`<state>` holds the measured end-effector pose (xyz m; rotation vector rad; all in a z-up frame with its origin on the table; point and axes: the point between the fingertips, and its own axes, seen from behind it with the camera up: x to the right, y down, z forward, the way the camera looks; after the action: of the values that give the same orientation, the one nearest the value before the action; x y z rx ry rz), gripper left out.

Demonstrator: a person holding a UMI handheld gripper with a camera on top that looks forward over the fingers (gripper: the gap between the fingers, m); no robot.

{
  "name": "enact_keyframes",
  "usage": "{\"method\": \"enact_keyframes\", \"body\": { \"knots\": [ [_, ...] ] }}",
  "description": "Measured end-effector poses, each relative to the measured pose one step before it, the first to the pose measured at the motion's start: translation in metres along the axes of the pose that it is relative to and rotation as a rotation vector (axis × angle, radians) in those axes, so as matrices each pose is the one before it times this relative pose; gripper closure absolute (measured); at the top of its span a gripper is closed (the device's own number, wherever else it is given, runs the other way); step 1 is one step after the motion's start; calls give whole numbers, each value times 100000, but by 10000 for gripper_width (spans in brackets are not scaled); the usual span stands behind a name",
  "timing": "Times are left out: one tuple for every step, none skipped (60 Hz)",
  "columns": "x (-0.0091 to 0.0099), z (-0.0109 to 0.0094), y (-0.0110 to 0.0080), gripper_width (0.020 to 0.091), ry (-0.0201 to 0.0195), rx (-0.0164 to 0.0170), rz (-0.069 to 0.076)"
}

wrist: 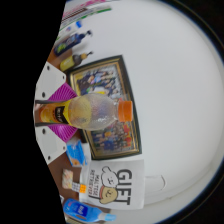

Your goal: Pour water

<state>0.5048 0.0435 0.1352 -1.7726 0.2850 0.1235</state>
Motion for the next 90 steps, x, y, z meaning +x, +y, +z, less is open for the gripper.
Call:
{"method": "enact_keyframes", "body": {
  "knots": [
    [1049,272,427,860,1575,-732,-2394],
    [975,266,486,860,1429,-868,-2102],
    [905,276,575,861,1264,-1011,-1927],
    [821,275,634,860,1060,-1061,-1818],
    [697,269,655,860,813,-1039,-1460],
    [662,279,691,861,648,-1022,-1072],
    [716,237,1023,860,-154,297,-1162],
    [442,205,592,859,747,-1590,-184],
    [451,262,702,858,368,-1131,10],
    [407,240,683,859,368,-1037,412],
    [380,214,659,859,312,-882,551],
    [345,223,629,860,212,-816,342],
    [318,221,627,860,120,-769,72],
    [313,201,628,860,117,-807,-66],
    [348,201,664,860,-97,-369,-216],
    [210,175,586,860,123,-808,-104],
    [177,199,583,860,6,-744,-245],
    [125,273,709,840,18,-489,-382],
    [-2,-15,-132,846,-808,1636,-381],
    [-62,-12,-351,853,-504,3041,497],
    [91,-53,67,854,-1,558,91],
    [-73,-10,281,850,-295,-470,-179],
    [-99,40,-287,855,-445,1799,-66],
    [54,52,100,854,179,145,-595],
    [215,-53,-118,854,-291,55,-746],
    [-107,136,65,852,236,587,-549],
    [-131,-33,-2,841,422,158,-667],
    [-108,20,-38,838,10,266,-615],
    [-88,24,-21,834,-26,156,-749],
    [-78,1,-9,812,110,34,-854],
    [-77,-7,-34,798,-35,243,-753],
    [-102,-11,-8,785,-72,113,-647],
    [-70,-29,6,765,2,47,-633],
    [87,17,95,750,-172,143,-567],
    [-32,-48,10,733,183,-152,-439],
    [-6,-25,-24,707,246,-417,-80],
    [6,-43,49,684,188,-437,233],
    [11,-49,82,664,195,-623,443],
    [68,-25,191,640,309,-1121,272],
    [80,-29,291,613,327,-1607,121],
    [95,-27,364,589,343,-1829,31],
    [-19,-55,407,518,-167,-2036,79],
    [-95,-83,393,448,-435,-2045,208],
    [-114,-117,345,377,-552,-1922,293],
    [-127,-155,279,306,-606,-1662,331],
    [-88,-176,233,235,-653,-1136,400],
    [-127,-281,168,247,-484,-1381,449],
    [7,-302,152,275,234,-1121,503],
    [36,-361,56,280,258,-894,647],
    [25,-412,60,266,372,-860,569],
    [30,-466,38,247,425,-770,513],
    [-18,-525,-23,237,388,-629,408],
    [7,-645,-83,238,469,-668,299],
    [-62,-641,-10,244,361,-479,134],
    [-67,-682,-12,246,511,-508,129],
    [-63,-742,-38,243,463,-514,3],
    [-126,-805,-45,242,322,-484,-15],
    [-156,-864,-43,242,219,-457,-46],
    [-208,-911,-43,244,98,-358,-98],
    [-220,-950,-44,245,55,-342,-89],
    [-276,-1067,-64,246,34,-458,-152],
    [-308,-1028,7,246,-255,-437,-171],
    [-338,-1069,30,244,-386,-479,-231],
    [-338,-1095,66,243,-294,-448,-267],
    [-289,-1105,52,245,-20,-398,-180],
    [-264,-1160,76,247,173,-386,-109],
    [-254,-1156,89,246,122,-332,-97],
    [-306,-1195,107,248,-99,-288,-124],
    [-257,-1109,152,246,-343,-162,-138],
    [-299,-1209,144,246,-187,-294,-146],
    [-314,-1187,152,246,-177,-273,-227],
    [-346,-1226,151,245,-124,-329,-385],
    [-462,-1272,205,244,-32,-87,-713],
    [-323,-1121,161,245,-77,25,-622],
    [-253,-1095,167,248,65,-17,-613],
    [-243,-1088,181,251,50,-83,-657],
    [-223,-1047,170,252,23,-76,-815],
    [-68,-912,120,248,-302,117,-860],
    [-211,-969,134,248,-12,212,-882],
    [-222,-910,147,250,200,205,-742],
    [-154,-884,130,250,328,186,-602],
    [193,-719,95,248,-108,422,-656],
    [-176,-831,106,246,242,423,-376],
    [-364,-894,11,250,594,276,-287],
    [-161,-735,64,249,131,255,-148],
    [-134,-669,106,247,33,188,-125],
    [-122,-592,109,250,74,238,-146],
    [-96,-558,124,248,158,188,-139],
    [-61,-505,97,249,247,82,-93],
    [-37,-501,128,249,385,-149,-15]
  ]
}}
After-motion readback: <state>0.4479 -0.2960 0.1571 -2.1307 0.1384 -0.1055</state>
